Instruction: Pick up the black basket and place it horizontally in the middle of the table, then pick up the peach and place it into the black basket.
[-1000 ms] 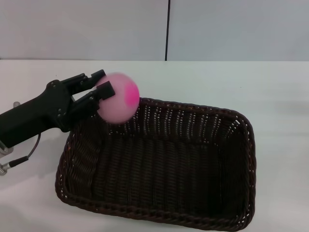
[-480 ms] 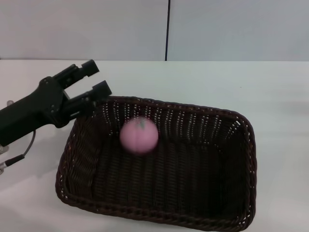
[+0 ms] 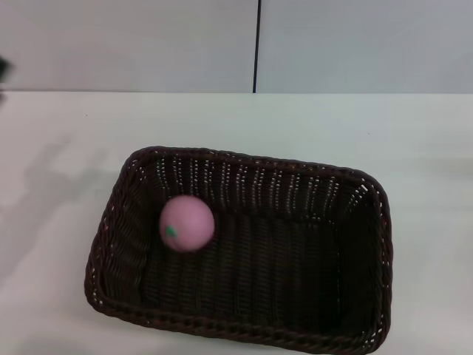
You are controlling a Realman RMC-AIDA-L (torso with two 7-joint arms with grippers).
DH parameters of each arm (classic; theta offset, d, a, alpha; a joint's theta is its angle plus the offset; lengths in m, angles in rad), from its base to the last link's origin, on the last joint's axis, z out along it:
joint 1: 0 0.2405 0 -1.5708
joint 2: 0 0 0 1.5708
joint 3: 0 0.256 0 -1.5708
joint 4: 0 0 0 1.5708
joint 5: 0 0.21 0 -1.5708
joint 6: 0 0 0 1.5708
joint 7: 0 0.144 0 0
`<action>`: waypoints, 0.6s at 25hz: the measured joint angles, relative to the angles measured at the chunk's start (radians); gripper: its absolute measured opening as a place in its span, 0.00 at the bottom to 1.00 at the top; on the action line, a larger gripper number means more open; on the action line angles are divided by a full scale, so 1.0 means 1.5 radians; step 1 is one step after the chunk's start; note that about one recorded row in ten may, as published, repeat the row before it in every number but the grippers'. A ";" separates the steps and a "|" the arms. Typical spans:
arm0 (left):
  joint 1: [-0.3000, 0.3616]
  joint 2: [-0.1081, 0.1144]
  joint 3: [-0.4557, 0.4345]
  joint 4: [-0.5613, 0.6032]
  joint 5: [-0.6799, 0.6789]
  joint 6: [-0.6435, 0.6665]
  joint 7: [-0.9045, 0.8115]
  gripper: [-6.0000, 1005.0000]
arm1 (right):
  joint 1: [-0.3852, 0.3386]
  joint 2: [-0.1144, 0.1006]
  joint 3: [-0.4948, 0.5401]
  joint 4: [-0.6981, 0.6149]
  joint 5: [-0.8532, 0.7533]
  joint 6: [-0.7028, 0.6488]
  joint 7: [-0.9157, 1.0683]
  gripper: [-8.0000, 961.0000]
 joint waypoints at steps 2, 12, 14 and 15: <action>0.024 -0.002 -0.060 -0.061 -0.045 -0.007 0.048 0.79 | -0.001 0.000 0.003 0.000 0.000 -0.001 0.000 0.52; 0.064 -0.005 -0.212 -0.190 -0.078 -0.021 0.200 0.76 | -0.006 0.004 0.057 0.000 0.001 -0.005 0.001 0.52; 0.061 -0.005 -0.213 -0.192 -0.078 -0.026 0.222 0.75 | -0.006 0.004 0.065 0.001 0.001 -0.006 0.001 0.52; 0.058 -0.006 -0.214 -0.197 -0.078 -0.031 0.237 0.75 | -0.006 0.004 0.067 0.003 0.001 -0.006 0.001 0.52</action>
